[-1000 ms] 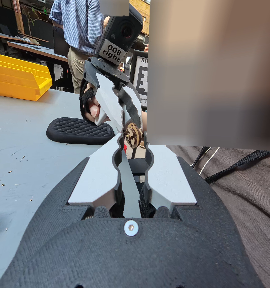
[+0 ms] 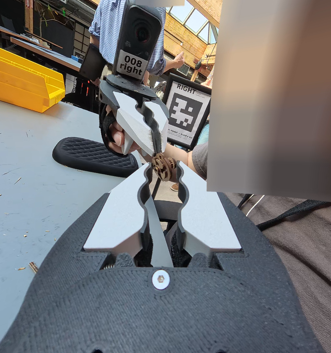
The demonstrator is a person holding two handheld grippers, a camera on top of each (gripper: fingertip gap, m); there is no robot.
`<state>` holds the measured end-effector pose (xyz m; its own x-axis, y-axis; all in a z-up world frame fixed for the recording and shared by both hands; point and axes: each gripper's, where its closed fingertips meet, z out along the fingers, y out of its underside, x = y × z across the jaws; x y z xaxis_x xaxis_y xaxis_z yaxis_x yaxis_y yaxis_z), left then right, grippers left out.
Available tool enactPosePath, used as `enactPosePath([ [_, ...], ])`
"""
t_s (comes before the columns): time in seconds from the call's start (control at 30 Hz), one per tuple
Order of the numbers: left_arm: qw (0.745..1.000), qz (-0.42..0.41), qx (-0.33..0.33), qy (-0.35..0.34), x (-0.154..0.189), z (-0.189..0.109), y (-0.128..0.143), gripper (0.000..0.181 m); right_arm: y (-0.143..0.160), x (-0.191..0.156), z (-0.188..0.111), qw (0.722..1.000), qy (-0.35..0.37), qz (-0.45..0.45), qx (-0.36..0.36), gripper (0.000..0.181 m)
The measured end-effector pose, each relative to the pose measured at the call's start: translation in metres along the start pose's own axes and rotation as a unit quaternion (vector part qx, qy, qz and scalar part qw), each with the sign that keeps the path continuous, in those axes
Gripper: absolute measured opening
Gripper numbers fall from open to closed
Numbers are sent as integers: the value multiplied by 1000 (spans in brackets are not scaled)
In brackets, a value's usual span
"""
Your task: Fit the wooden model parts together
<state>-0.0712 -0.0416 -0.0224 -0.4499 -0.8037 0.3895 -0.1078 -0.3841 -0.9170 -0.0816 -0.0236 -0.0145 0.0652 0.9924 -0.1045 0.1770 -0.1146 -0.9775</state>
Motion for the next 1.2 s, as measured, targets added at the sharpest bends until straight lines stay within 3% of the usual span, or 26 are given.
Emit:
enactPosePath([
  [0.27,1000,0,-2,-1,2,1,1,22,0,-1,1,999,19,-36,-3,3],
  [0.53,1000,-21,13,-10,-2,-3,-1,22,-6,-9,-5,994,44,-103,17,34],
  [0.67,999,-41,21,-21,-8,-5,-3,22,4,-7,3,972,109,-205,-31,41],
  [0.97,996,-81,31,-26,-15,-6,-2,22,12,10,10,883,269,-366,-116,42],
  [1.2,994,-92,38,-32,-19,-5,0,21,18,18,13,889,293,-331,-117,31],
])
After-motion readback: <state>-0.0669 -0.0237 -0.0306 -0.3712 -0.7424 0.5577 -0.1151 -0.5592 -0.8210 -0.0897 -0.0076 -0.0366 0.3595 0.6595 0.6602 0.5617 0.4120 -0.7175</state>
